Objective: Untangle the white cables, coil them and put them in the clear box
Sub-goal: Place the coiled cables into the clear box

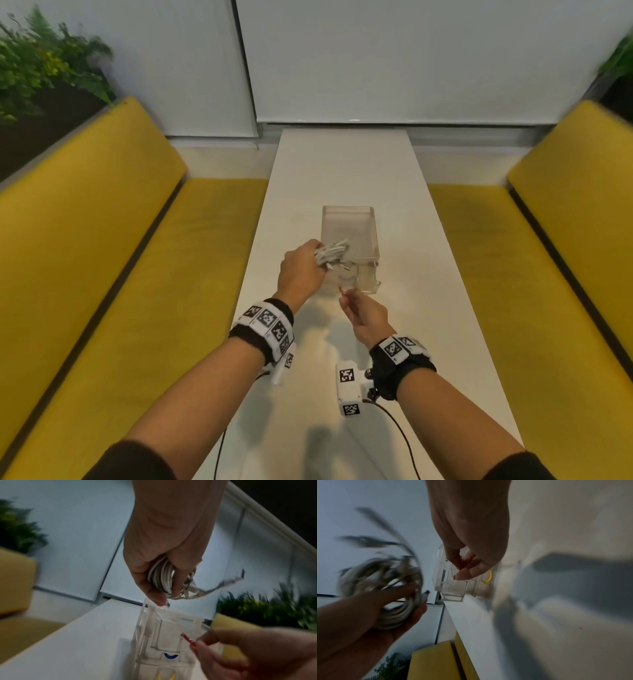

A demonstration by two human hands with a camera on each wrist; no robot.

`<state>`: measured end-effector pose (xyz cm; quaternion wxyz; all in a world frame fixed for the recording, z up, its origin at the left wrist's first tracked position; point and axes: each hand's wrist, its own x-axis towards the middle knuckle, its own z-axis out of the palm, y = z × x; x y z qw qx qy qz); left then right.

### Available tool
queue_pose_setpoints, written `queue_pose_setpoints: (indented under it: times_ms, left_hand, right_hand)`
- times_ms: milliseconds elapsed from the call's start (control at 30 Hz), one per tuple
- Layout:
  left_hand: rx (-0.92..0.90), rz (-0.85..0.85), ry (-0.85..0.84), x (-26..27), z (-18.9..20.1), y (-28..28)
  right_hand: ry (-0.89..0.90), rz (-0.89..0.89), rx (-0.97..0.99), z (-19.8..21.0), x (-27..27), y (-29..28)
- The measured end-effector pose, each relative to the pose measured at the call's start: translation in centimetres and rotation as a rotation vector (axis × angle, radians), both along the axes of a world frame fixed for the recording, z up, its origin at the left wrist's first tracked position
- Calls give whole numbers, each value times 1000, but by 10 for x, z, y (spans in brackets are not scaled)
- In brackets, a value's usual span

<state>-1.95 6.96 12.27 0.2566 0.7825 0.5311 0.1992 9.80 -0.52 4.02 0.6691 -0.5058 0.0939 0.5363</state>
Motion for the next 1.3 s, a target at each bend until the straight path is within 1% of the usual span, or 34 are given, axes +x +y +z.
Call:
queue_pose_setpoints:
  times_ms: [67,100,133,233,300,367,433,567,633,700,800,900,967,1033,1200,1267,1300]
  left_hand:
    - [184,-127,323,15,-5,0]
    - [251,-178,478,21,-6,-1]
    - [297,-214,593,28,-8,-3]
    - [354,-296,790,43,-10,-9]
    - [368,-344,870,48,-12,-14]
    - [349,-385,899,52,-12,-17]
    - [300,-429,888,55,-9,-16]
    - [99,-529,833,55,3,-11]
    - [47,-621,827,52,7,-5]
    - [59,-730,805,46,7,1]
    - [199,-828,795,36,2,6]
    - [381,-799,896,39,-6,-3]
    - [422,-742,979,48,-10,-11]
    - [429,-699,1005,55,-14,-14]
    - [458,-570,982,65,-34,-6]
    - [388,-513,901,71,-42,-5]
    - [343,-495,830,73,-42,-2]
  right_hand:
    - [0,6,5,2,0,-5]
    - [0,11,6,4,-1,-7]
    - [-1,12,8,5,-1,-8]
    - [-14,0,18,10,1,-8]
    - [-27,-9,7,11,3,-7]
    - [-35,-7,-2,11,4,-7]
    - [-44,1,1,11,7,-9]
    - [-61,34,-8,13,11,-13]
    - [-32,25,14,15,12,-13]
    - [-8,22,19,16,13,-12]
    - [-9,31,17,14,14,-10]
    - [-8,35,23,11,13,-11]
    - [-11,36,26,10,13,-13]
    - [-19,36,27,10,14,-13]
    - [2,34,42,11,8,-15]
    - [4,31,47,11,6,-16]
    - [3,24,51,10,7,-16]
